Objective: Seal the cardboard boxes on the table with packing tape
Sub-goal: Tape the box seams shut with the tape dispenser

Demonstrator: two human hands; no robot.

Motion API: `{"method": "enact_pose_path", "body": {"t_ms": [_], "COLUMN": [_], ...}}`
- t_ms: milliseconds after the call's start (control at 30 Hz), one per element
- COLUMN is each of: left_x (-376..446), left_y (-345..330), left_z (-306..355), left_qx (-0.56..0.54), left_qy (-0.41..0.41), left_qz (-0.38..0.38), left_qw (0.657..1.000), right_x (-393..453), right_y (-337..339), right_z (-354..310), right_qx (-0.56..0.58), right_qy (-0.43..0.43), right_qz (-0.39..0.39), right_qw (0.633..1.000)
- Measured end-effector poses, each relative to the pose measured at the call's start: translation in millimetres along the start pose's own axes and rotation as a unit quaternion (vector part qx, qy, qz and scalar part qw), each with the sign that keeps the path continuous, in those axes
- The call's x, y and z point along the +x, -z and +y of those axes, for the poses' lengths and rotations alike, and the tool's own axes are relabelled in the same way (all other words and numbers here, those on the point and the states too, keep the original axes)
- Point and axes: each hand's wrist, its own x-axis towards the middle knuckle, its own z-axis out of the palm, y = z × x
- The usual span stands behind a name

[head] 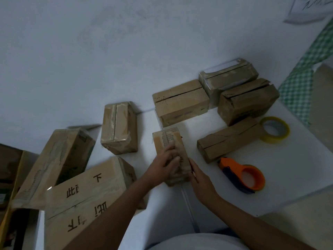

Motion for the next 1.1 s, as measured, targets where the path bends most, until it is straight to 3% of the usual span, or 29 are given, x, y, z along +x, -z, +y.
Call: {"method": "enact_pose_path", "body": {"t_ms": [67,133,200,300,433,567,700,867,1100], "left_x": [-10,-27,-41,-56,-72,-81,-83,-87,-76], "left_y": [4,1,-6,-17,-28,-37,-39,-49,-54], "left_z": [2,1,-3,-11,-20,-21,-21,-23,-24], "left_qx": [-0.114,-0.233,-0.347,-0.482,-0.544,-0.572,-0.583,-0.551,-0.477], "left_qy": [0.093,0.231,0.356,0.445,0.477,0.471,0.432,0.403,0.368], "left_qz": [0.14,0.236,0.24,0.217,0.191,0.18,0.265,0.33,0.327], "left_qw": [0.979,0.915,0.834,0.723,0.664,0.647,0.635,0.652,0.728], "right_x": [-4,-7,-6,4,23,34,33,32,31], "right_y": [-1,-1,1,-1,-9,-12,-14,-16,-13], "right_z": [-2,-1,-4,-14,-20,-12,-7,-9,-9], "right_qx": [-0.017,-0.097,-0.229,-0.398,-0.531,-0.587,-0.593,-0.587,-0.591], "right_qy": [0.002,0.005,0.067,0.195,0.263,0.273,0.281,0.31,0.319], "right_qz": [0.004,0.017,0.035,-0.022,-0.07,-0.091,-0.072,-0.04,-0.042], "right_qw": [1.0,0.995,0.97,0.896,0.802,0.757,0.751,0.746,0.739]}}
